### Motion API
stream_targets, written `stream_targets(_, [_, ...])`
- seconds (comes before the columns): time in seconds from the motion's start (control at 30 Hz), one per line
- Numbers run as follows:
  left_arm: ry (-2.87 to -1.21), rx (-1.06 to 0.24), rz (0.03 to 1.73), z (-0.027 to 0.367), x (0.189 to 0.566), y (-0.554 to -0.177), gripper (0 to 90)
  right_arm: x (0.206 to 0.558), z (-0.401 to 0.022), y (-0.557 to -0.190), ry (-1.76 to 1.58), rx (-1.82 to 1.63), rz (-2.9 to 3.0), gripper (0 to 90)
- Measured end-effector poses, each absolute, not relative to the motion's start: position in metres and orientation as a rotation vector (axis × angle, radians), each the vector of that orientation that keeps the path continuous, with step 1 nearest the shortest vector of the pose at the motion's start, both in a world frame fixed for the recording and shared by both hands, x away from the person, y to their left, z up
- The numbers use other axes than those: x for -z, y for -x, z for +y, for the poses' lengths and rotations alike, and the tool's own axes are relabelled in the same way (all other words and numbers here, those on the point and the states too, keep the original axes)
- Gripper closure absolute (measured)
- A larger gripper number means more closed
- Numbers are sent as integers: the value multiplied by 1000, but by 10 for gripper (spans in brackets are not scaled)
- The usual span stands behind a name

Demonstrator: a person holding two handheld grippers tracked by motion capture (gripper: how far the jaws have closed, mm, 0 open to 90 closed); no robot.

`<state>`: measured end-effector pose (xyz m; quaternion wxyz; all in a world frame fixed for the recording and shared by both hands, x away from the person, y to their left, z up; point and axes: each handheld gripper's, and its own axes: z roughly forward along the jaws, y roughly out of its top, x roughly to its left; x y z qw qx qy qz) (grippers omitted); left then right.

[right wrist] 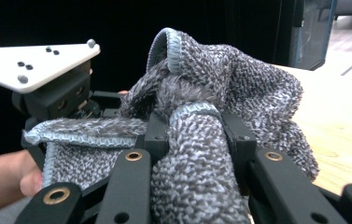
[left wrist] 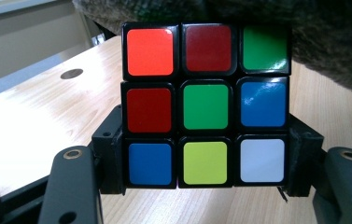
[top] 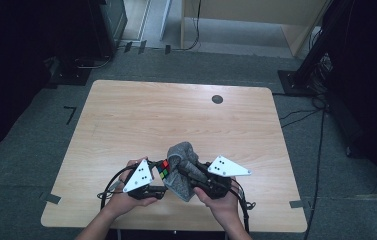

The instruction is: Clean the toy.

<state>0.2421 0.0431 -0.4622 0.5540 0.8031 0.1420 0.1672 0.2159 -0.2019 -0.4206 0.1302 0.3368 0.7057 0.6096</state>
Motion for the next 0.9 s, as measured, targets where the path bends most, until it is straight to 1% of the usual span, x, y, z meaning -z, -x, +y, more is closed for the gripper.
stream_targets(0.07, [-1883, -379, 336, 46, 461, -242, 344, 425, -207, -222, -1035, -1790, 2038, 692])
stream_targets(0.23, [-1884, -379, 350, 47, 461, -245, 344, 434, -223, -232, -1169, -1712, 2015, 693])
stream_targets(0.3, [-1920, -401, 348, 44, 464, -245, 344, 431, -222, -229, -1154, -1740, 1998, 693])
stream_targets(0.37, [-1943, -404, 334, 40, 467, -243, 344, 424, -214, -222, -1067, -1783, 2008, 693])
stream_targets(0.5, [-1935, -378, 317, 39, 463, -241, 344, 420, -199, -215, -963, -1756, 2061, 692])
stream_targets(0.57, [-1934, -383, 316, 40, 461, -240, 344, 424, -201, -218, -996, -1787, 2046, 694])
stream_targets(0.67, [-1919, -365, 323, 45, 460, -242, 344, 431, -211, -225, -1061, -1693, 2031, 697])
stream_targets(0.77, [-1915, -319, 336, 46, 459, -245, 344, 434, -221, -230, -1134, -1673, 2013, 697])
stream_targets(0.83, [-1921, -335, 356, 45, 459, -246, 344, 428, -218, -225, -1102, -1719, 1994, 695])
stream_targets(0.9, [-1925, -310, 356, 45, 460, -247, 344, 421, -211, -219, -1020, -1749, 2002, 694])
